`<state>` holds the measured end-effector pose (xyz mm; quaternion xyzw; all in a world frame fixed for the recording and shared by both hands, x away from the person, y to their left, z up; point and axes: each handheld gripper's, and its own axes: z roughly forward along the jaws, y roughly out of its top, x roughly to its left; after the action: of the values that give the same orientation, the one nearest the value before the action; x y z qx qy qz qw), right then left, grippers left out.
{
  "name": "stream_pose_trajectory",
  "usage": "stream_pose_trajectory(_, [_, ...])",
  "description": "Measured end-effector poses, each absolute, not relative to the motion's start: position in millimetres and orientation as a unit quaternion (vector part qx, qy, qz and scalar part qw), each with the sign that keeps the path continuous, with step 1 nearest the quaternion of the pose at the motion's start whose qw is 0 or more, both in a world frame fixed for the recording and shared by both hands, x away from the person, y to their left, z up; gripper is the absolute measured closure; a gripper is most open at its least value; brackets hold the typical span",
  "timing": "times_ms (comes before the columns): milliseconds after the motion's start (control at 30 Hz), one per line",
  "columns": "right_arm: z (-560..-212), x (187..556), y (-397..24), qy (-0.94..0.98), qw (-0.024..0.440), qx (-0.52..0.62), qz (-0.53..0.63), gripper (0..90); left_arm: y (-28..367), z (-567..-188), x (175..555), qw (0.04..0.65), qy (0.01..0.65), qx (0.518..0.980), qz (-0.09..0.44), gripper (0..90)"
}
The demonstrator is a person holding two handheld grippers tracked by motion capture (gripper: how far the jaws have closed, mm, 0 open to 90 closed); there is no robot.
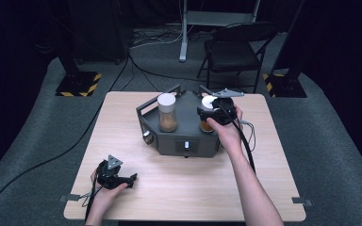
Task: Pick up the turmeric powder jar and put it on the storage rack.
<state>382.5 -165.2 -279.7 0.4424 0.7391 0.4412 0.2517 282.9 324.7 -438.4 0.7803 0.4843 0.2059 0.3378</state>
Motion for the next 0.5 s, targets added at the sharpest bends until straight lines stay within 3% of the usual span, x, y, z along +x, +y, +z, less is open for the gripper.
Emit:
stream_pose_trajectory(333, [-276.2, 383.7, -166.7, 0.74, 0.247, 0.442, 0.442, 28.6, 324.5, -438.4, 283.0, 0.338, 0.484, 0.78, 0.206, 2.6])
stream_pose_trajectory(500, [-272.3, 383.5, -167.0, 0.74, 0.243, 0.443, 0.444, 22.8, 324.6, -438.4, 283.0, 0.338, 0.484, 0.78, 0.206, 2.6])
